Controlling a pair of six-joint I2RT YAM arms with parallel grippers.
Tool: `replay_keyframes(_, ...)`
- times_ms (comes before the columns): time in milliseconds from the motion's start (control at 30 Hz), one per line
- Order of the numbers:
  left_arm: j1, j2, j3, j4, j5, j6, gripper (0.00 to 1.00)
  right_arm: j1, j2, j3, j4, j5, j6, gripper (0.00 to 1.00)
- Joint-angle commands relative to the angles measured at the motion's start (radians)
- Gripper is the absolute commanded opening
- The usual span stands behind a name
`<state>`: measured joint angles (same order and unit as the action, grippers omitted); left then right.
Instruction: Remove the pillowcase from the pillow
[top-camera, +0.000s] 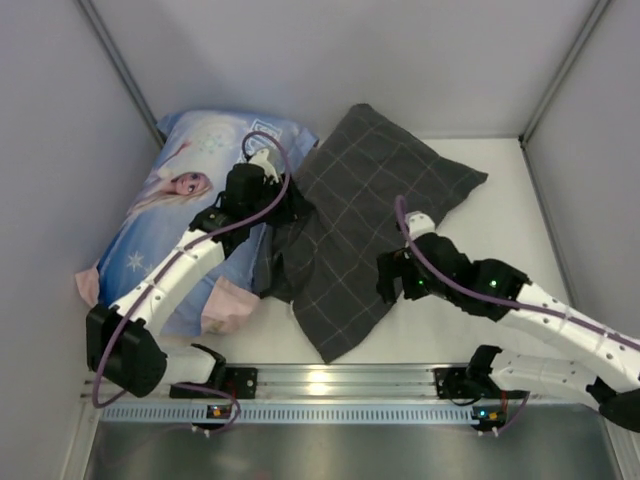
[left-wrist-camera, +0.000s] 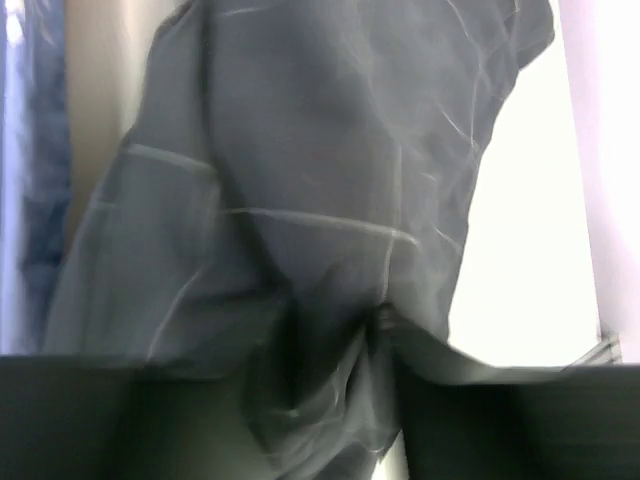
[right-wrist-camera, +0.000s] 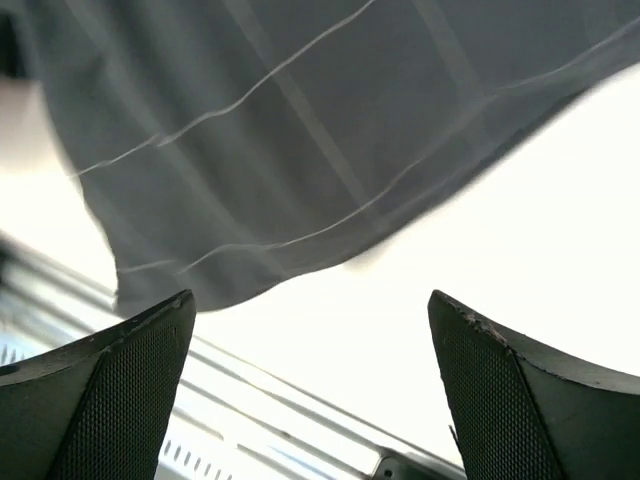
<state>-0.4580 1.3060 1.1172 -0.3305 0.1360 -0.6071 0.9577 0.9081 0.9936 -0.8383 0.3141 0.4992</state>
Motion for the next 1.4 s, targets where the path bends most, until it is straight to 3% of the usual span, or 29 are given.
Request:
replay_keyframes(0, -0.011, 0.035, 0.027, -0.050, 0.131, 0.027, 0.88, 0.025, 0.067, -0.021, 0.163, -0.213, -0.094, 0.92)
replay_keyframes(33, -0.011, 0.036, 0.017, -0.050, 0.145, 0.018, 0.99, 0.045, 0.110, -0.018, 0.175, -0.183, -0.097, 0.91)
replay_keyframes(133, -0.015, 0.000, -0.042, -0.050, 0.104, 0.012, 0.99, 0.119, 0.176, 0.005, 0.192, -0.083, -0.099, 0.91)
replay_keyframes(233, -0.019, -0.074, -0.112, -0.053, 0.074, -0.005, 0.99, 0.139, 0.233, 0.011, 0.229, -0.092, -0.111, 0.92)
replay_keyframes(433, -0.033, -0.342, -0.217, -0.120, 0.014, -0.042, 0.99, 0.139, 0.365, 0.010, 0.265, 0.011, -0.110, 0.93)
replay_keyframes(533, -0.033, -0.430, -0.206, -0.192, 0.031, -0.043, 0.99, 0.107, 0.377, 0.010, 0.251, 0.129, -0.038, 0.93)
replay_keyframes(600, -0.031, -0.488, -0.227, -0.194, 0.100, -0.060, 0.99, 0.024, 0.347, -0.006, 0.254, 0.123, 0.034, 0.93)
replay_keyframes(667, -0.036, -0.525, -0.288, -0.171, 0.135, -0.111, 0.91, -0.055, 0.283, -0.045, 0.313, 0.089, 0.047, 0.94)
replay_keyframes(767, -0.074, -0.536, -0.405, -0.092, 0.169, -0.161, 0.64, -0.172, 0.250, -0.053, 0.389, -0.027, 0.041, 0.94)
replay_keyframes(800, -0.086, -0.534, -0.434, -0.061, 0.177, -0.178, 0.51, -0.197, 0.274, -0.043, 0.401, -0.059, 0.020, 0.94)
replay_keyframes(933, -0.174, -0.469, -0.549, 0.108, 0.154, -0.270, 0.38, -0.269, 0.399, 0.049, 0.407, -0.113, -0.014, 0.95)
replay_keyframes(1100, -0.291, -0.260, -0.551, 0.257, 0.062, -0.283, 0.33, -0.339, 0.547, 0.045, 0.404, -0.135, 0.060, 0.95)
replay_keyframes(1233, -0.286, -0.001, -0.461, 0.356, 0.065, -0.235, 0.41, -0.350, 0.552, -0.071, 0.404, -0.167, 0.119, 0.92)
replay_keyframes(1367, -0.260, 0.229, -0.252, 0.271, 0.077, -0.142, 0.43, -0.346, 0.460, -0.240, 0.406, -0.168, 0.154, 0.92)
